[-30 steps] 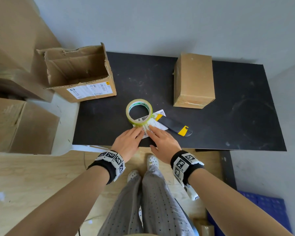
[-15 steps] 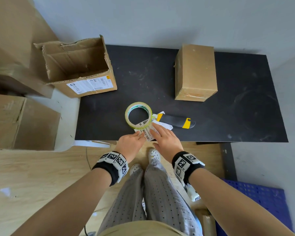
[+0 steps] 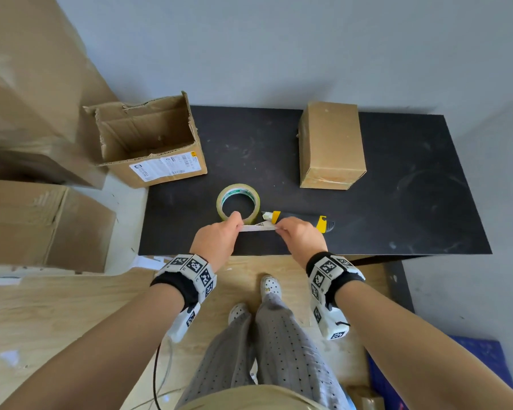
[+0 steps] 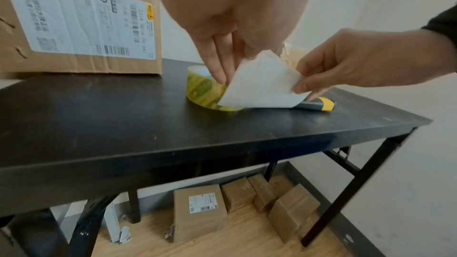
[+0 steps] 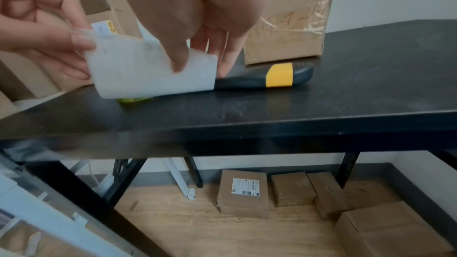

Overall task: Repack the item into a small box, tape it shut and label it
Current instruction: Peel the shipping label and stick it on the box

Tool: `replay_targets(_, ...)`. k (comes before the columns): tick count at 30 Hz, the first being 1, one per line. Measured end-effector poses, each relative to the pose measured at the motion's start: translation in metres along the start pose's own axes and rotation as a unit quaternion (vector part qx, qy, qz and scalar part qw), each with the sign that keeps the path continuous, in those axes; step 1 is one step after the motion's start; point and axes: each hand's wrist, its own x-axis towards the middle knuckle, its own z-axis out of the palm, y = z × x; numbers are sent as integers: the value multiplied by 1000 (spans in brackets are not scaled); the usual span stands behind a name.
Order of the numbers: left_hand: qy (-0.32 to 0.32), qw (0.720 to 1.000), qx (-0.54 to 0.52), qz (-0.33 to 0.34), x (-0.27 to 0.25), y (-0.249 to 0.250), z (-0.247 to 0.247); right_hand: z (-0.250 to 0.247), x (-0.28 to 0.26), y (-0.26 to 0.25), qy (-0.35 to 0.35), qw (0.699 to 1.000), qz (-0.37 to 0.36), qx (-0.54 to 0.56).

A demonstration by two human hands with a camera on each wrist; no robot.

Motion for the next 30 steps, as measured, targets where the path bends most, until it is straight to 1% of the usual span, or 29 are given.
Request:
replay_targets(2, 14, 1000, -8, -2, 1, 1, -6, -9, 0, -2, -2, 1000, 18, 24)
replay_targets(6, 59, 998, -31, 10, -1, 5, -27, -28, -3, -6, 16, 997, 37, 62)
replay_targets(9, 100, 993, -53, 37, 1, 11, -48, -46, -5, -10, 32, 996, 49, 73)
replay_targets(12, 148, 982, -81, 84, 10, 17, -67, -69, -7, -16, 40, 996, 55, 51)
replay_targets(15, 182, 970, -93, 136, 25, 26, -81, -92, -7, -26, 59, 996, 42, 56)
replay_targets(19, 191, 964, -83, 164, 42, 45, -101, -119, -4, -42, 109, 992, 12, 64)
replay_targets(23, 192, 964, -84, 163, 59, 63, -123, -144, 5, -48, 132, 990, 7, 42)
replay_targets(26, 202, 965, -108, 132, 73, 70, -137, -161, 17, -48, 148, 988, -2, 51)
replay_targets(30, 199, 961, -172, 89, 89, 75, -153, -181, 31, -47, 174, 984, -9, 40)
